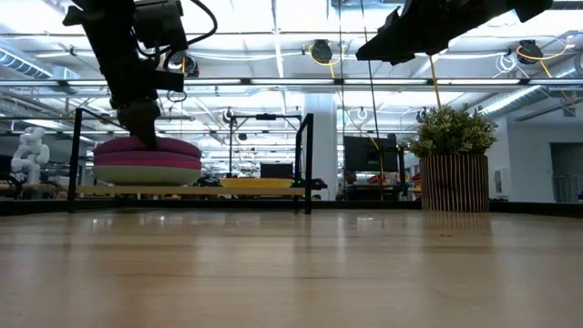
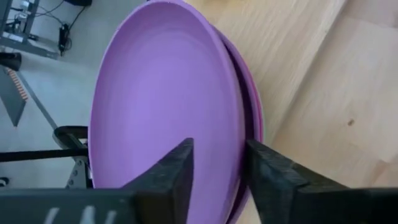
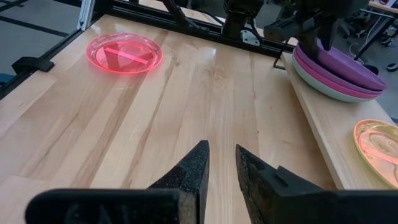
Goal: Place and stack plates onto a shelf
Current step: Stack the violet plate into the violet plate on the shelf, then stack the pink transparent plate into the orange transparent plate on the shelf
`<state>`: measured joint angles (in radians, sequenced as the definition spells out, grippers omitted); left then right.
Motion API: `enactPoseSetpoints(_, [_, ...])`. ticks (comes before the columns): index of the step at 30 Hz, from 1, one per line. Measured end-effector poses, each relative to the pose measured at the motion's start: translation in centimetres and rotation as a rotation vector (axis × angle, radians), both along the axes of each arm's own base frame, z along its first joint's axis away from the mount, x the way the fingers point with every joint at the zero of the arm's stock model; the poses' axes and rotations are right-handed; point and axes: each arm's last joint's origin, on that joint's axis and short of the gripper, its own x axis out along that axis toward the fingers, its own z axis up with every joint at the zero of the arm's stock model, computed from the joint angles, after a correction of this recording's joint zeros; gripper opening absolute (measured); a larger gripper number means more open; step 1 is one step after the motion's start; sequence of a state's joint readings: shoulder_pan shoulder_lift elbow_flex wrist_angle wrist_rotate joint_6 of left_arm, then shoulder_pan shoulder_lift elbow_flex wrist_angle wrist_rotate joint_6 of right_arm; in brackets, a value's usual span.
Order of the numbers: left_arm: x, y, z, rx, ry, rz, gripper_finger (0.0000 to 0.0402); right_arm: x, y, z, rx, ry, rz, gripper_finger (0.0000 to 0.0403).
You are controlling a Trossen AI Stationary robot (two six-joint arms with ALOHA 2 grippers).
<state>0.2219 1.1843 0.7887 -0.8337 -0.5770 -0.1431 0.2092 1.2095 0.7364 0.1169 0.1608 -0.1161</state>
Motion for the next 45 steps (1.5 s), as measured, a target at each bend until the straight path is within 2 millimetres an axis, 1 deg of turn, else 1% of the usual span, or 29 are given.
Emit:
enactPoseSetpoints(5, [0.0, 0.0, 0.0, -0.006, -0.020, 0.026, 0.0186, 0.1, 0.0, 0.2, 0.024, -0.017, -0.008, 0.0066])
enactPoseSetpoints(9, [0.0, -0.1, 0.0, -0.010, -0.038, 0.043, 0.0211, 0.1, 0.0, 0.3, 0.029, -0.033, -0.006, 0.0066])
enactPoseSetpoints(14, [0.4, -0.7, 1.0, -0.013, -0.058, 0.028, 0.0220, 0.1, 0.0, 0.3, 0.030, -0.034, -0.006, 0.0066])
enactPoseSetpoints(19, [0.5, -2.3, 2.9, -0.050, -0.066, 0.007, 0.0220, 0.1, 0.0, 0.3, 0.033, -0.034, -0.006, 0.0066])
enactPoseSetpoints(22, [0.7, -3.9, 3.6, -0.132, -0.090, -0.044, 0.0220, 0.1, 0.0, 0.3, 0.033, -0.034, -0.006, 0.0066])
enactPoseSetpoints(24, [0.9, -5.2, 3.6, -0.204, -0.097, -0.104, 0.0220, 0.1, 0.0, 0.3, 0.033, -0.034, -0.006, 0.0066])
enactPoseSetpoints(28, [0.7, -8.3, 3.4, -0.355, -0.094, -0.226, 0.0220, 0.1, 0.0, 0.3, 0.033, -0.034, -0.006, 0.0066])
enactPoseSetpoints(32, [0.1, -11.6, 3.4, -0.463, -0.085, -0.328, 0.0220, 0.1, 0.0, 0.3, 0.033, -0.034, -0.006, 0.0066])
enactPoseSetpoints(36, [-0.8, -14.7, 3.4, -0.533, -0.086, -0.404, 0.0220, 0.1, 0.0, 0.3, 0.048, -0.033, -0.012, 0.0066])
enactPoseSetpoints(39, [-1.5, -17.0, 3.5, -0.588, -0.123, -0.452, 0.0220, 0.1, 0.0, 0.3, 0.054, -0.033, -0.015, 0.0066])
enactPoseSetpoints(42, [-1.9, -18.8, 3.4, -0.633, -0.153, -0.483, 0.0220, 0.1, 0.0, 0.3, 0.054, -0.034, -0.015, 0.0066])
enactPoseSetpoints(45, [-2.4, -20.2, 2.9, -0.641, -0.128, -0.503, 0.0220, 0.2, 0.0, 0.4, 0.055, -0.038, -0.015, 0.0066])
